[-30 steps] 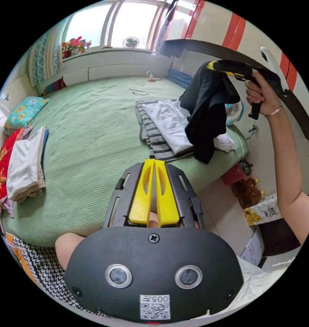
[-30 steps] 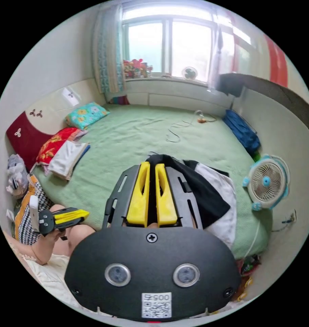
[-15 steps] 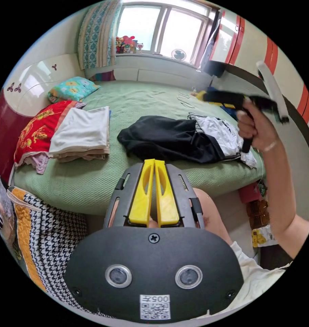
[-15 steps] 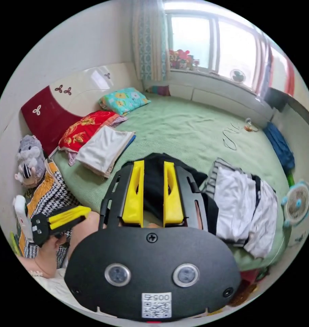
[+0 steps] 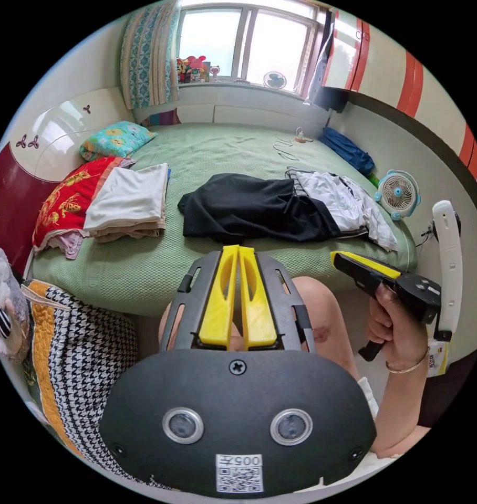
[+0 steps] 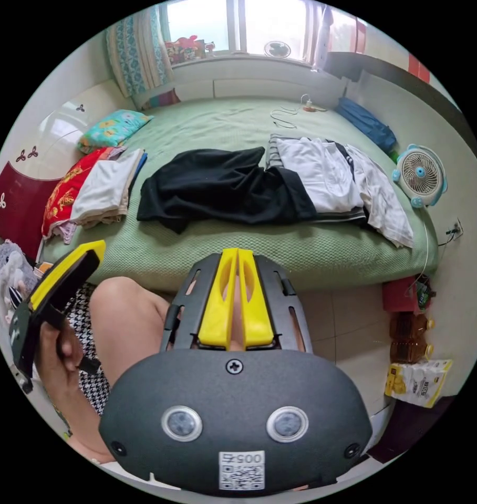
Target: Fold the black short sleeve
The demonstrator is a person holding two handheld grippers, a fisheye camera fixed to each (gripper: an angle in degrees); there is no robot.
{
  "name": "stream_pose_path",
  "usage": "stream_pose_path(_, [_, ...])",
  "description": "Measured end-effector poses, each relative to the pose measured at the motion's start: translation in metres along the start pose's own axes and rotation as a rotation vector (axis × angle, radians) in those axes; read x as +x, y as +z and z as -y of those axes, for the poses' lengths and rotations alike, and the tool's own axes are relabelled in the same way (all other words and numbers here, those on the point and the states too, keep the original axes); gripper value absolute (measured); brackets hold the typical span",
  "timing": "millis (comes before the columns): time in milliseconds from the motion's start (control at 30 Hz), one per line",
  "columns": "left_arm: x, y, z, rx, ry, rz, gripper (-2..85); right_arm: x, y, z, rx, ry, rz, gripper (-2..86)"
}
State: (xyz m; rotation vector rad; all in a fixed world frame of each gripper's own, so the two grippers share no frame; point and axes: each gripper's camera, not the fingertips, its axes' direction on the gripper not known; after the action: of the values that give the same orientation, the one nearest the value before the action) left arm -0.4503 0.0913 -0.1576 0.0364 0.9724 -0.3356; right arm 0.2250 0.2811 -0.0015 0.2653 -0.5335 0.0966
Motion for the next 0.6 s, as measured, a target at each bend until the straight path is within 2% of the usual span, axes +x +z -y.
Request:
stream_pose_path(133, [-0.021,0.008,0.016,0.001,0.001,0.013,0.6,-0.025,-0.004,0.015,0.031,0.022,-0.024,-0.9])
stream_pose_path(367, [-0.076,0.049,0.043,-0.052,-0.001,0.049,8.5,-0.044,0.013,0.037,0.089,-0.035,-0.043,-0.2])
stream_pose_path(600, [-0.141,0.112,0.067,-0.148,-0.064,0.105,10.0,-0.032,0.072,0.061,0.03,-0.055,0.005,11.6])
